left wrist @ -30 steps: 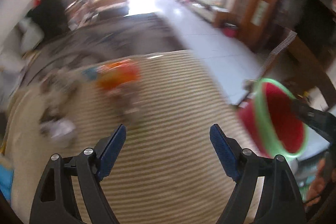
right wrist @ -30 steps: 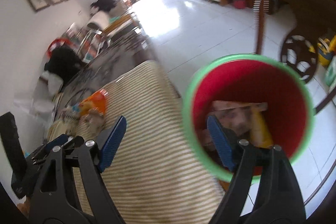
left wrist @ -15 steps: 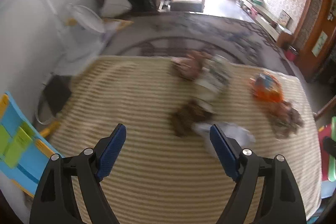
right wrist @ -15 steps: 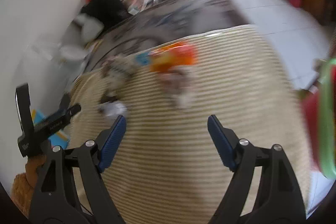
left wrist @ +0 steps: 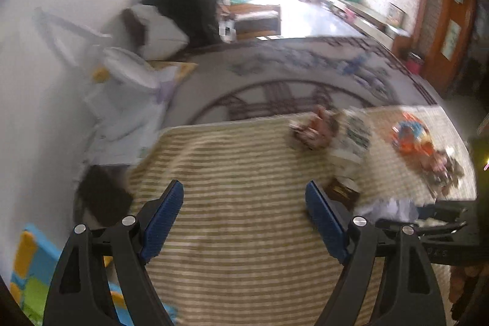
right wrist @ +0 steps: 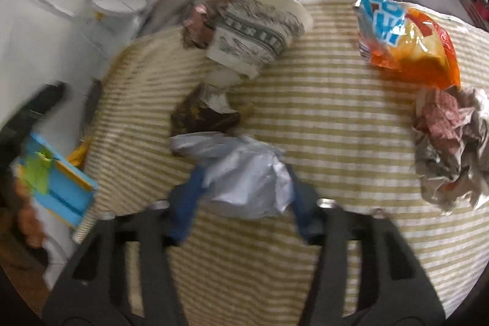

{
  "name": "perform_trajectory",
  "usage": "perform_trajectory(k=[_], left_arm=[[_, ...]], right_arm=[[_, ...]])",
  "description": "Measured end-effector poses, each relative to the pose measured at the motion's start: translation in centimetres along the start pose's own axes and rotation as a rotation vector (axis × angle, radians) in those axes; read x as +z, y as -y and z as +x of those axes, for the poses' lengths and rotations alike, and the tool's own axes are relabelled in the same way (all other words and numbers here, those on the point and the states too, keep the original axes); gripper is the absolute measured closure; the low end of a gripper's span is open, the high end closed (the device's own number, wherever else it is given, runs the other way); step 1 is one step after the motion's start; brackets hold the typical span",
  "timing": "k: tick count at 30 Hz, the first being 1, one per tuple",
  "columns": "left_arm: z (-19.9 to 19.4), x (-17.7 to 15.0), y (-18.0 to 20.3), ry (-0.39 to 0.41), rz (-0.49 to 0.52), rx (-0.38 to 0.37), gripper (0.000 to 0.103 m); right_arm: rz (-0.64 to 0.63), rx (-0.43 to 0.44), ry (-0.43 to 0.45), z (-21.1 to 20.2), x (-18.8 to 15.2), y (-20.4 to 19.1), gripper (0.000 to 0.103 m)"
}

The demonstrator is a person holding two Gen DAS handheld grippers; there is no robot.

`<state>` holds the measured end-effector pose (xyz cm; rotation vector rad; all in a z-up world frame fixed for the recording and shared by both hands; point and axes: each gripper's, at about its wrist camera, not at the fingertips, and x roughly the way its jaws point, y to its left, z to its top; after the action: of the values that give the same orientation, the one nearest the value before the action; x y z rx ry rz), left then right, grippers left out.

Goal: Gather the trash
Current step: 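Grasp the grey crumpled bag with the right tool while the left grasps the brown Baisha pack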

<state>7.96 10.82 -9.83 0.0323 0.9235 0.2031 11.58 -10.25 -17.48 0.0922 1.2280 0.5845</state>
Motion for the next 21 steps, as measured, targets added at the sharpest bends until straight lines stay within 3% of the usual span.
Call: perform_trajectory(k=[5, 10, 15, 18, 21], left_arm=[[3.6, -0.1, 4.9, -0.057, 0.1, -0.144, 0.025], [8.2, -0.2, 8.0, -0.157, 0.119, -0.179, 0.025], [10.2, -0.7, 9.0, -0.198, 0.105, -0.19, 0.025], [10.0, -1.4, 9.5, -0.2, 0.095, -0.221, 0.038], [9.1, -1.8, 9.3, -0.193, 0.07, -0.2, 0.052]], right_arm=[[-0.02, -0.028, 0.093, -5.2, -2.1, 1.1, 0.057], [0.105, -0.051, 0.104, -7.9, -5.3, 4.3, 0.056], [0.198, -0.062, 0.146, -9.2, -6.7, 5.8, 0.056], [0.193, -0.069, 0.169, -9.9, -6.8, 5.9, 0.056], [0.151, -0.077, 0.181, -10.3, -6.6, 4.9, 0.056]])
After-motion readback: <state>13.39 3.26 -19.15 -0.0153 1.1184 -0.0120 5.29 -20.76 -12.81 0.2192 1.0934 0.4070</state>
